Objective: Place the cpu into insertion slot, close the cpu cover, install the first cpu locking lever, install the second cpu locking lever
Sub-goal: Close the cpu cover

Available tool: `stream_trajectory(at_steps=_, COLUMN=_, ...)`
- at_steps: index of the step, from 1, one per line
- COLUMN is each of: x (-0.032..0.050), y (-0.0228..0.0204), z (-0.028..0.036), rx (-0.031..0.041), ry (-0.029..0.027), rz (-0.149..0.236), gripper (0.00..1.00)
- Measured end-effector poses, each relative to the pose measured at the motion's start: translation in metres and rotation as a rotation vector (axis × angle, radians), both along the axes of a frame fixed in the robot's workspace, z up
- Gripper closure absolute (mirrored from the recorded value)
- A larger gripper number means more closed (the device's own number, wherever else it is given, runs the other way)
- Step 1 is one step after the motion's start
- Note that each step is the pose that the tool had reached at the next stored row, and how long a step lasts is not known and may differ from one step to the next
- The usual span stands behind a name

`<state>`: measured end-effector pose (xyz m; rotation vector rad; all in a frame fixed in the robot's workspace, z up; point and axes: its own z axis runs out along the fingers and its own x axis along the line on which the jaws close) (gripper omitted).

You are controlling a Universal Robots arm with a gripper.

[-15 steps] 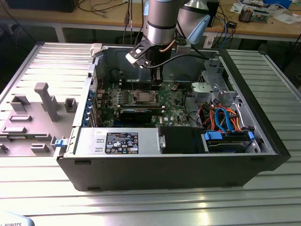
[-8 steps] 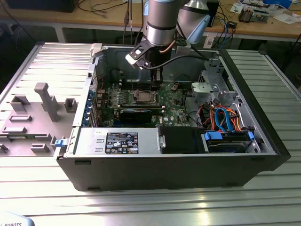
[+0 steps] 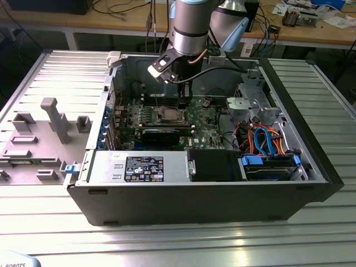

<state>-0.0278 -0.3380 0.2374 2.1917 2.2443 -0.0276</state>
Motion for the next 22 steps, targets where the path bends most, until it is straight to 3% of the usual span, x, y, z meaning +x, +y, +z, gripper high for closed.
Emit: stream_trajectory(at_steps=22, x=-0.0093, y=-0.0050, z=-0.0005, rx=0.0051, ry=0.0000, rz=0.000, gripper=0.89)
